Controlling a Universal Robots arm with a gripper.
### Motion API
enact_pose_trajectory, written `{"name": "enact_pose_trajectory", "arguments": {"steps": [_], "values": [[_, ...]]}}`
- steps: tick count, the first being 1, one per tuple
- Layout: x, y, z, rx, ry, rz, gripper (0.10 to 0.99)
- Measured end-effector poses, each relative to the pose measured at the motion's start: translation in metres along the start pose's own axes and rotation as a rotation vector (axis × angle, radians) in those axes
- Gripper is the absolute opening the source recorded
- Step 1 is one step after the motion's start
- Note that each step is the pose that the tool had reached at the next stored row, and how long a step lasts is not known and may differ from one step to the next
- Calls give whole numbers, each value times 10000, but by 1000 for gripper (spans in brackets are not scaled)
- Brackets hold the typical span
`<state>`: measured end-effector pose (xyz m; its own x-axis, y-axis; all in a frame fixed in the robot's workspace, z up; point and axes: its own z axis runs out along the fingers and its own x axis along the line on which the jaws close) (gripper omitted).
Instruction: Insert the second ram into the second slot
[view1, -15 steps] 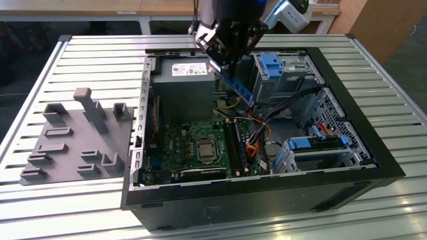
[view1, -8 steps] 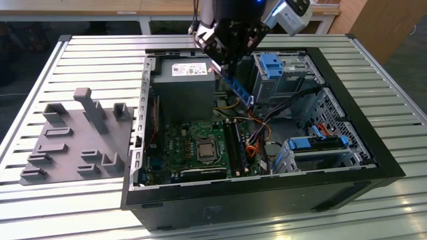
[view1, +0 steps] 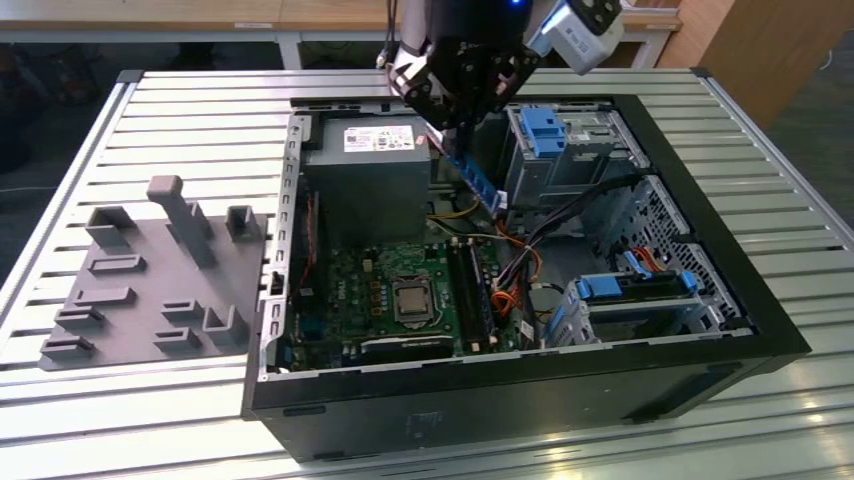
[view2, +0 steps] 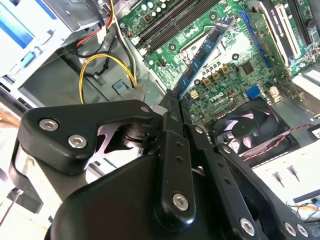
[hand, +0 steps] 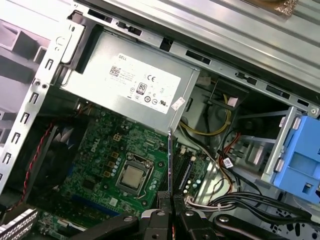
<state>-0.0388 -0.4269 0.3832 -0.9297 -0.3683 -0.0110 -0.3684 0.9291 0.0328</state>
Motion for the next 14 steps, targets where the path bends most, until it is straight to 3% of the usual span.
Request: {"name": "enact_pose_trajectory", "arguments": {"steps": [14], "values": [[0, 0, 1, 5, -17, 506, 133]]}}
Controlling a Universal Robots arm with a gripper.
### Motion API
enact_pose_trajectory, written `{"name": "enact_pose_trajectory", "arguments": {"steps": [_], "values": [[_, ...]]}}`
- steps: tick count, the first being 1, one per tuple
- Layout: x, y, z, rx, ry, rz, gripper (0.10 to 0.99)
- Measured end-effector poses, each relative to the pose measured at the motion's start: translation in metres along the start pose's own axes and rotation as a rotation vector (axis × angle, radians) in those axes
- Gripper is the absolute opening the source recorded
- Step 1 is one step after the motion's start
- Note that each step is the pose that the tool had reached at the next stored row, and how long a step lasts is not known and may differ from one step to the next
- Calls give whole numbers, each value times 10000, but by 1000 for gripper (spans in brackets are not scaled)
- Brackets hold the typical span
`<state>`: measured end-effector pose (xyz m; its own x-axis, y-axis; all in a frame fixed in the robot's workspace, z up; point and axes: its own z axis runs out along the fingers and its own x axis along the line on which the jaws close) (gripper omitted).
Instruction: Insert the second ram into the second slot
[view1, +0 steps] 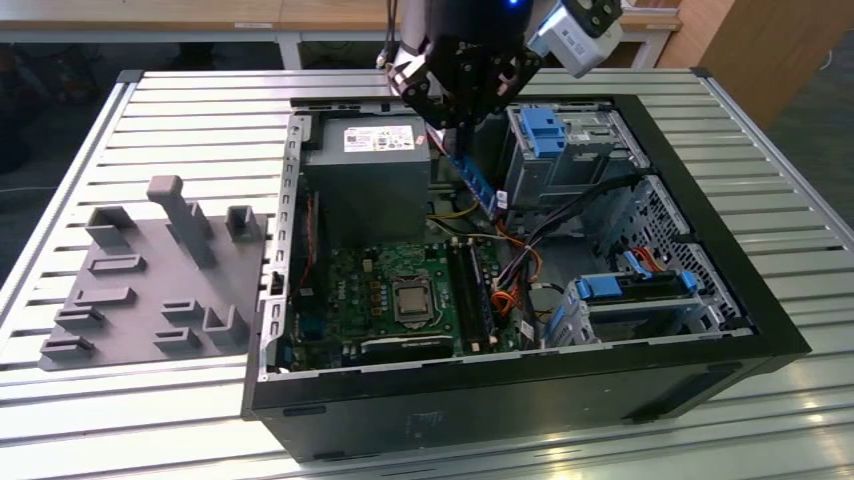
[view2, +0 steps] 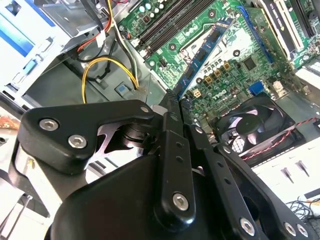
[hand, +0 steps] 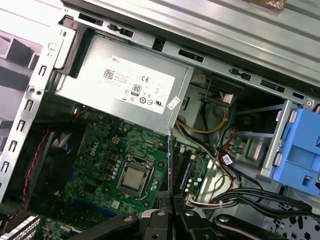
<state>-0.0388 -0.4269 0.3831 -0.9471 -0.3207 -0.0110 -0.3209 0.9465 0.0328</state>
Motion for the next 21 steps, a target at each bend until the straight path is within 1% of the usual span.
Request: {"name": "enact_pose_trajectory", "arguments": {"steps": [16, 21], "values": [[0, 0, 1, 7, -19, 582, 133], [0, 0, 8, 19, -32, 1006, 133]]}}
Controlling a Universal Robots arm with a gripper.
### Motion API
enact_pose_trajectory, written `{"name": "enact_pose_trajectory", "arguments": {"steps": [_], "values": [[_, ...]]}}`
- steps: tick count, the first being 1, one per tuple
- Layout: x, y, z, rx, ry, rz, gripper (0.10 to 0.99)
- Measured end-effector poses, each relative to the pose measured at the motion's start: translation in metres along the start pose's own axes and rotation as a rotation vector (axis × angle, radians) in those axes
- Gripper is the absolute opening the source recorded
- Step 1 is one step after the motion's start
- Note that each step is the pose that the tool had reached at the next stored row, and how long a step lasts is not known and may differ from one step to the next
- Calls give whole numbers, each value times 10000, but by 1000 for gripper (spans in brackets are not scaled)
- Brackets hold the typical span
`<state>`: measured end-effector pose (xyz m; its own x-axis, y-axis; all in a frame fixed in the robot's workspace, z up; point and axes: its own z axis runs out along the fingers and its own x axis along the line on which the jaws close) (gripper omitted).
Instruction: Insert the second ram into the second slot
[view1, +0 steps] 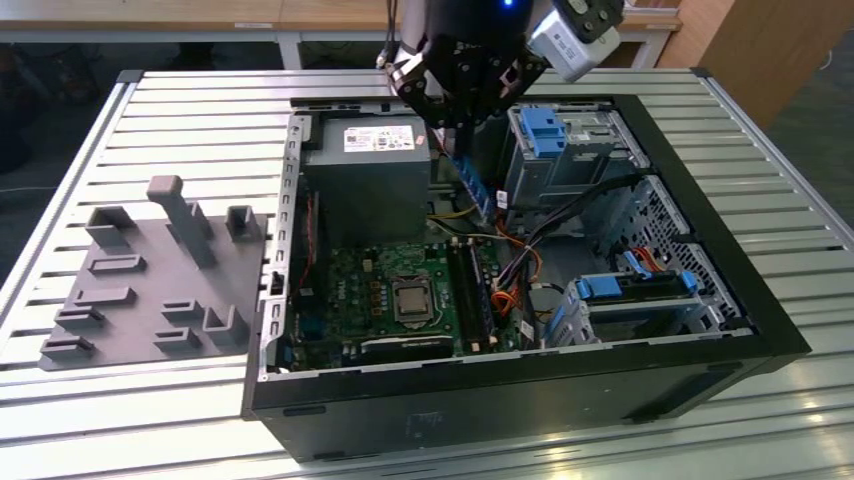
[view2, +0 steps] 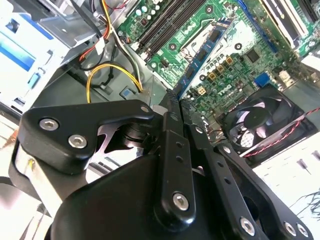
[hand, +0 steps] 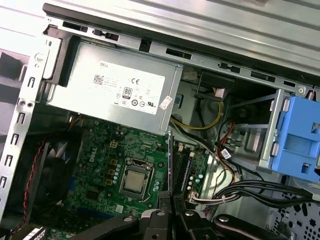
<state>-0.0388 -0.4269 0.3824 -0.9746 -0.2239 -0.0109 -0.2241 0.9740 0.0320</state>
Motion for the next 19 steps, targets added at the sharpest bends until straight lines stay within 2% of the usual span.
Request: {"name": "enact_pose_trajectory", "arguments": {"steps": [19], "values": [[0, -1, 20, 29, -53, 1771, 133]]}}
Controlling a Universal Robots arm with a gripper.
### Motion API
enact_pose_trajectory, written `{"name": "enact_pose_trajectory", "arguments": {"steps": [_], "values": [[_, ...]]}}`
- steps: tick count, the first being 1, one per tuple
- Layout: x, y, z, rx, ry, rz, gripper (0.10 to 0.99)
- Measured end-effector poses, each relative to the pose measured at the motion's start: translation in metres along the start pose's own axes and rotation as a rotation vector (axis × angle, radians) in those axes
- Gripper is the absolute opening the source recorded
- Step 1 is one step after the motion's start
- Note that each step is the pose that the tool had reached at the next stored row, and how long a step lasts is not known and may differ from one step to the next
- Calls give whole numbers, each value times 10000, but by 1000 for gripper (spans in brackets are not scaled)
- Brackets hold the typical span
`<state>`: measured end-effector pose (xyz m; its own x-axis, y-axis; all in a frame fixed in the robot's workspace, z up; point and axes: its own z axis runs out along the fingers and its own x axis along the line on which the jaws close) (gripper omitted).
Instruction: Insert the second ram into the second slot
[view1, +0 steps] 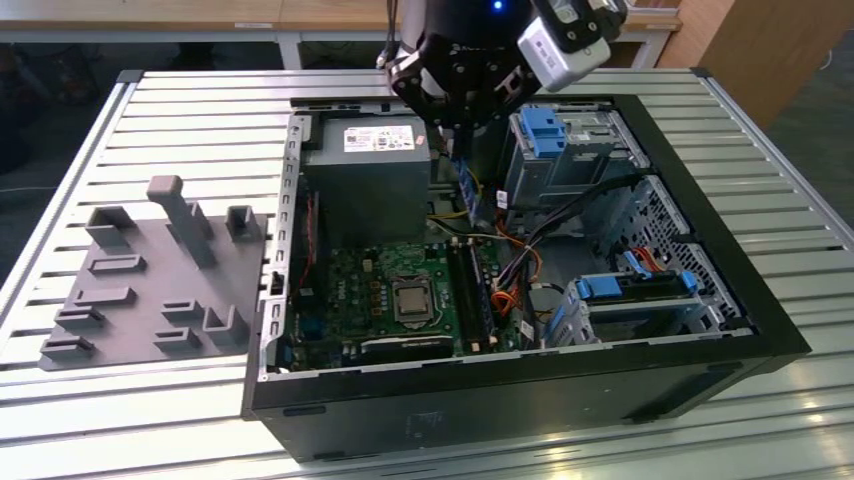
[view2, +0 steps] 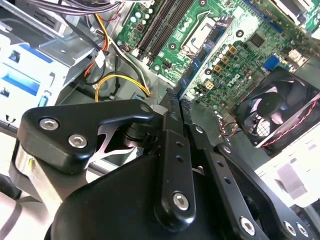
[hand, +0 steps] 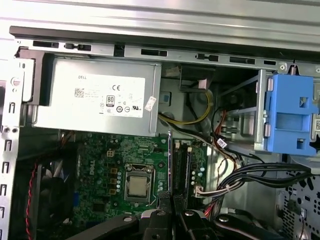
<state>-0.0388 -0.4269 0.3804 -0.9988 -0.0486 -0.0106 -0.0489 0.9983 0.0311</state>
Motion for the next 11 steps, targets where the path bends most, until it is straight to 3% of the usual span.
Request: {"name": "enact_pose_trajectory", "arguments": {"steps": [11], "values": [[0, 0, 15, 4, -18, 542, 133]]}}
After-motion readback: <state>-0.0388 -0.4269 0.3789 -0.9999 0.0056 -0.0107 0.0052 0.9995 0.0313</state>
